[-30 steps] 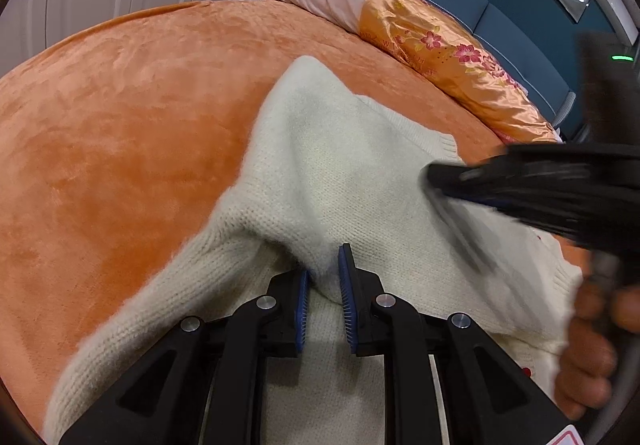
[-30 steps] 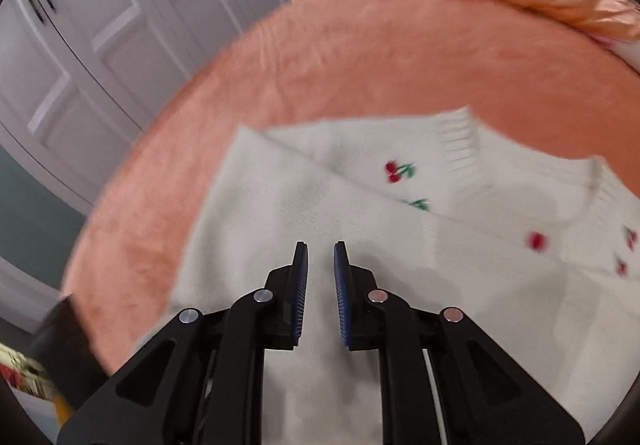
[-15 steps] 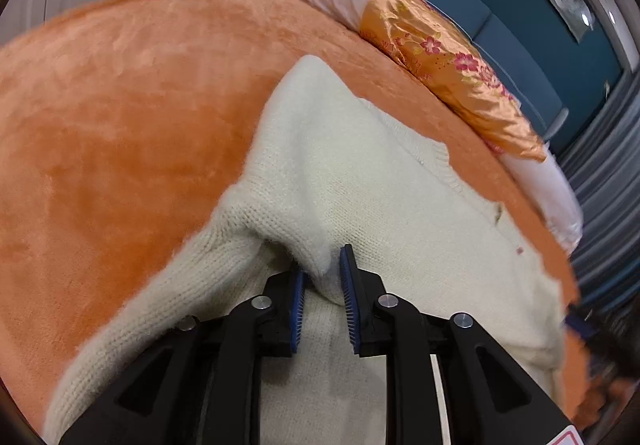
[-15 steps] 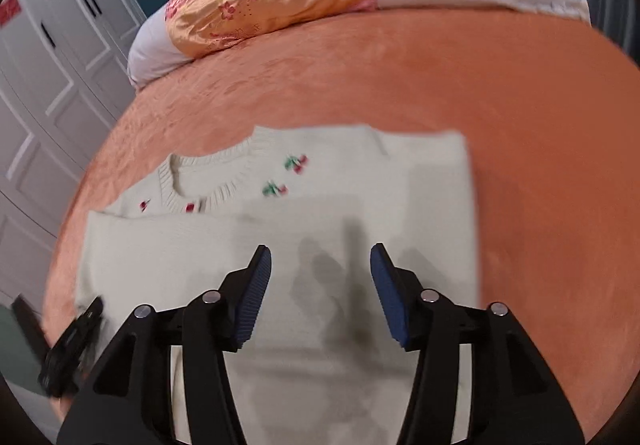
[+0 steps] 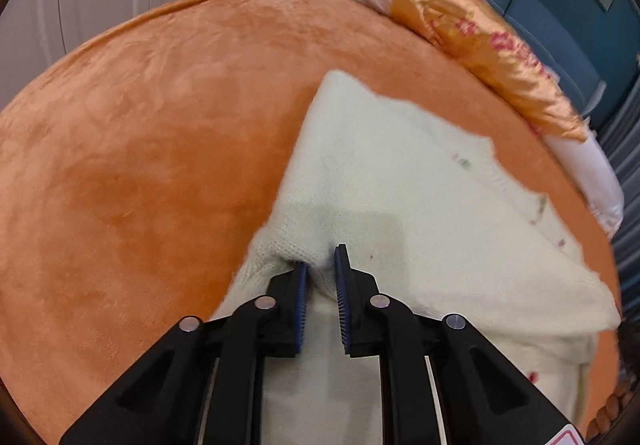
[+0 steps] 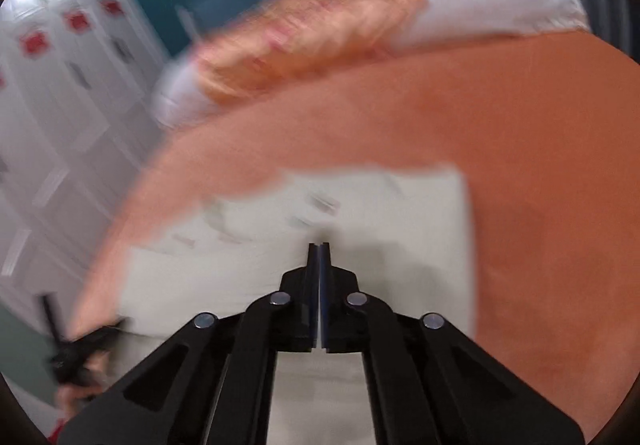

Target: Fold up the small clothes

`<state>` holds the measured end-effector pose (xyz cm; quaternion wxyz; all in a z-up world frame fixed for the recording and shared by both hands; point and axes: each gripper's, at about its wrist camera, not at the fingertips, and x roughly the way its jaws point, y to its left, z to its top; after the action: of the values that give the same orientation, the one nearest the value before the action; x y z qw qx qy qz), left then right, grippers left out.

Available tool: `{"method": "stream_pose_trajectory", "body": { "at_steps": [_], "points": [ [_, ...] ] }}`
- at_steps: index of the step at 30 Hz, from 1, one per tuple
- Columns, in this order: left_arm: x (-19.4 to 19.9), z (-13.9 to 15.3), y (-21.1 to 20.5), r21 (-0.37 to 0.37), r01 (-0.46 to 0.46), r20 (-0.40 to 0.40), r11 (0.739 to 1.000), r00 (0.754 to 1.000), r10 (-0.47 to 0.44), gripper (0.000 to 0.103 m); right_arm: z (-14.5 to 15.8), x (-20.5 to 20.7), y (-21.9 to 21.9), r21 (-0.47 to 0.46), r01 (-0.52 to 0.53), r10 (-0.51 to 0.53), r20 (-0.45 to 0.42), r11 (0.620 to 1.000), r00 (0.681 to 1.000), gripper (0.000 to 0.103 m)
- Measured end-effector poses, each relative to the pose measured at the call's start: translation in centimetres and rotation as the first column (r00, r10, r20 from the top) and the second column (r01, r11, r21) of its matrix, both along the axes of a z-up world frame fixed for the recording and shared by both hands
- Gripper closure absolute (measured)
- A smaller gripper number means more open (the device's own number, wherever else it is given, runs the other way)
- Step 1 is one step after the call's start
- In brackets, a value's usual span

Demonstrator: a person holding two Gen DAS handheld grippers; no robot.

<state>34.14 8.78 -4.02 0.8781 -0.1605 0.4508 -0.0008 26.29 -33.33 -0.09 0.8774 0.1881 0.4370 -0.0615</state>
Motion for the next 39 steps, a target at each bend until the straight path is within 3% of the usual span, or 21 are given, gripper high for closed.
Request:
{"method": "stream_pose_trajectory", "body": {
  "at_steps": [1, 5, 8, 10, 11, 12, 13, 14, 15, 16, 19, 21, 23, 25, 27, 31, 35, 39],
  "points": [
    [-0.2, 0.1, 0.0, 0.016, 0.001, 0.008, 1.0, 1.0, -0.001, 0.089, -2.1, 0.2, -0.5, 0.006, 0.006, -0.006, -0.064, 1.0, 0.998, 0.103],
    [-0.4, 0.3, -0.5, 0.097, 0.025, 0.004, 0.995, 1.0, -0.026, 0.086, 1.2, -2.6, -0.7, 0.084, 0.049, -0.058, 0.104, 0.995, 0.993, 0.103],
    [-0.2, 0.2, -0.8, 0.134, 0.033, 0.01, 0.99, 0.999, -0.035, 0.086, 3.2, -2.5, 1.5, 0.027, -0.026, 0.022, 0.147, 0.999, 0.989, 0.102],
    [-0.2, 0.3, -0.8, 0.134, 0.028, 0.008, 0.991, 1.0, -0.029, 0.086, 2.7, -1.4, 3.3, -0.012, -0.093, 0.094, 0.126, 0.996, 0.988, 0.102],
    [-0.2, 0.3, -0.7, 0.129, 0.025, 0.006, 0.991, 1.0, -0.026, 0.086, 1.7, -0.4, 3.8, -0.035, -0.116, 0.119, 0.081, 0.993, 0.99, 0.102],
    [-0.1, 0.3, -0.6, 0.122, 0.023, 0.004, 0.992, 1.0, -0.024, 0.086, -0.4, 0.6, 3.9, -0.084, -0.129, 0.129, -0.016, 0.988, 0.992, 0.103],
    [-0.1, 0.3, -0.5, 0.114, 0.027, 0.002, 0.993, 1.0, -0.028, 0.085, -1.8, 0.7, 3.5, -0.1, -0.132, 0.128, -0.048, 0.986, 0.991, 0.103],
    [-0.2, 0.4, -0.3, 0.11, 0.033, -0.003, 0.993, 0.999, -0.033, 0.085, -1.7, 0.0, 2.8, -0.066, -0.117, 0.118, -0.002, 0.991, 0.993, 0.103],
    [-0.4, 0.7, -0.2, 0.104, 0.04, -0.007, 0.994, 0.999, -0.039, 0.085, -1.1, -0.5, 2.2, -0.07, -0.071, 0.07, -0.013, 0.995, 0.997, 0.103],
    [-0.9, 1.2, 0.1, 0.099, 0.049, -0.009, 0.994, 0.999, -0.049, 0.085, -0.1, -1.7, 1.4, -0.089, 0.0, -0.002, -0.02, 0.996, 1.0, 0.099],
    [-3.4, 2.4, 1.3, 0.118, 0.066, -0.013, 0.991, 0.998, -0.065, 0.082, 2.2, -6.4, -0.4, -0.017, 0.035, -0.034, 0.05, 0.999, 0.998, 0.099],
    [-6.6, 3.2, 3.1, 0.095, 0.075, -0.011, 0.993, 0.997, -0.074, 0.068, 2.8, -11.1, -1.3, -0.022, 0.044, -0.043, 0.051, 0.999, 0.998, 0.098],
    [-9.3, 3.7, 4.6, 0.067, 0.076, -0.022, 0.995, 0.997, -0.075, 0.062, 2.8, -16.7, -1.9, -0.015, 0.045, -0.044, 0.027, 0.999, 0.999, 0.09],
    [-12.7, 4.0, 6.3, 0.021, 0.081, -0.054, 0.996, 0.995, -0.08, 0.052, 2.4, -21.0, -2.2, -0.013, 0.05, -0.05, 0.007, 0.999, 0.999, 0.069],
    [-15.8, 4.1, 7.6, -0.018, 0.077, -0.079, 0.997, 0.994, -0.078, 0.045, 2.1, -26.1, -1.6, -0.006, 0.051, -0.052, -0.037, 0.999, 0.998, 0.055],
    [-22.5, 3.6, 8.8, -0.08, 0.08, -0.151, 0.994, 0.984, -0.091, 0.042, 0.5, -32.8, 0.0, 0.073, 0.053, -0.045, -0.107, 0.996, 0.993, 0.04],
    [-25.5, 2.7, 8.5, -0.156, 0.088, -0.172, 0.984, 0.978, -0.114, 0.039, -1.8, -36.2, 1.7, 0.234, 0.074, -0.044, -0.13, 0.97, 0.991, 0.039],
    [-26.3, 2.1, 7.8, -0.201, 0.072, -0.153, 0.977, 0.983, -0.104, 0.036, -2.5, -36.0, 2.7, 0.33, 0.084, -0.054, -0.099, 0.94, 0.994, 0.038]
  ]
}}
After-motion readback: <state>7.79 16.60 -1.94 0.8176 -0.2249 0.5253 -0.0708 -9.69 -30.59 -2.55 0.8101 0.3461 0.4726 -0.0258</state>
